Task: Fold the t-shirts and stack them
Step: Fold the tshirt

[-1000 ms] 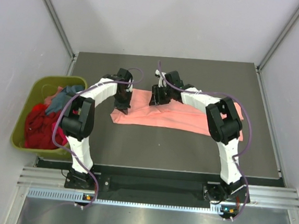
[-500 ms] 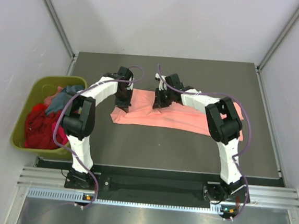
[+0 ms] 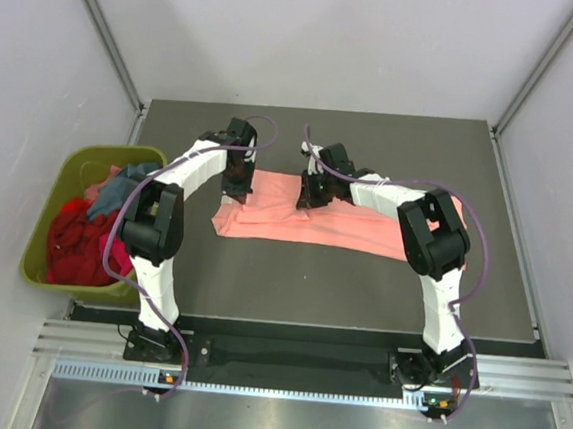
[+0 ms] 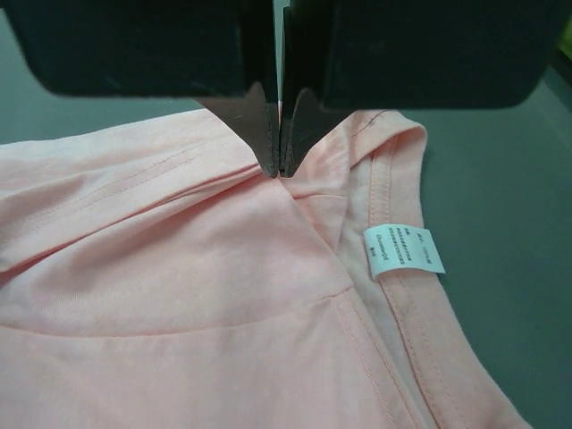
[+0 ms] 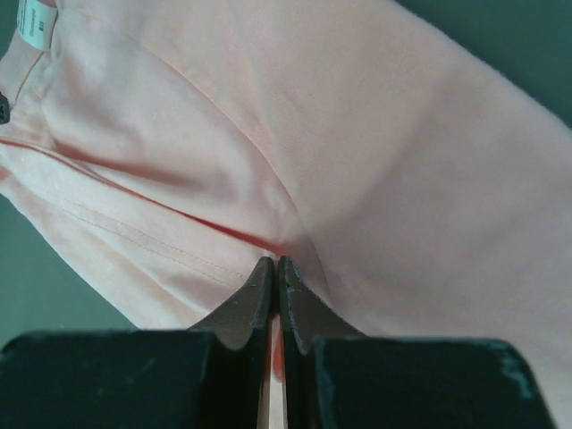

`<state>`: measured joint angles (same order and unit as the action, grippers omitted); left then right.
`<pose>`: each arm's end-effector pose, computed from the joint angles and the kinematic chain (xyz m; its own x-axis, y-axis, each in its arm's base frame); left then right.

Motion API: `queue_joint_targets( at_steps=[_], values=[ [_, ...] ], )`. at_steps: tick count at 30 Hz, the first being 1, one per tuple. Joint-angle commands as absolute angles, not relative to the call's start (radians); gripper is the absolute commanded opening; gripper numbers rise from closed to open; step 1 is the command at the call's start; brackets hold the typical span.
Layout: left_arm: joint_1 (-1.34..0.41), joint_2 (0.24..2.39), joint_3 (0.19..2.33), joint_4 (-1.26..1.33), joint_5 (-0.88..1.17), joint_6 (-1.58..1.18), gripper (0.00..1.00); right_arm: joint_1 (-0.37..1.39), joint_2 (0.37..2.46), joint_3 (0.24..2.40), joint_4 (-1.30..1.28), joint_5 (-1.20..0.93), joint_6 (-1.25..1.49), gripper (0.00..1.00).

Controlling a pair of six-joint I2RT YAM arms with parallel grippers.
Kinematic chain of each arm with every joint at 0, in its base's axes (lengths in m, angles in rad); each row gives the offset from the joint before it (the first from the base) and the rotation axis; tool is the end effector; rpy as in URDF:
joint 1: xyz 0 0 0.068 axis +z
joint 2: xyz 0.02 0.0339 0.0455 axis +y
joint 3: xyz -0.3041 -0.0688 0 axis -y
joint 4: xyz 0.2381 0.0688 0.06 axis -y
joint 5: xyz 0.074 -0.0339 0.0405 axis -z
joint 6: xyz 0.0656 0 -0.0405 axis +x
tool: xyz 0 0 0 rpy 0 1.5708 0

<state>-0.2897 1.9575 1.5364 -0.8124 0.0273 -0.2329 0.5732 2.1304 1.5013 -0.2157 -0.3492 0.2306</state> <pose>0.4046 -0.1225 0.2209 -0.9478 0.0418 -0.3161 0.0776 0.9918 -0.1014 0.4073 0.2896 0.1782 -0.7718 -0.2426 -0.5878 -0.5383 0.7413 0.4008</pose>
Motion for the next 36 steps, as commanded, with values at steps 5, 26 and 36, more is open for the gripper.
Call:
queue_joint_targets(
  at_steps=[5,26,36],
  values=[
    [-0.285,1.954,1.620,-0.891,-0.092,-0.230,0.07,0.574,2.052,1.497,-0.149,-0.327,0.248,0.00],
    [-0.199,1.899,1.419,-0.756,0.213,-0.235,0.35,0.575,2.059,1.509,-0.153,-0.341,0.261,0.00],
    [-0.196,1.927,1.439,-0.727,0.241,-0.222,0.00,0.574,2.048,1.509,-0.163,-0.328,0.256,0.03]
  ],
)
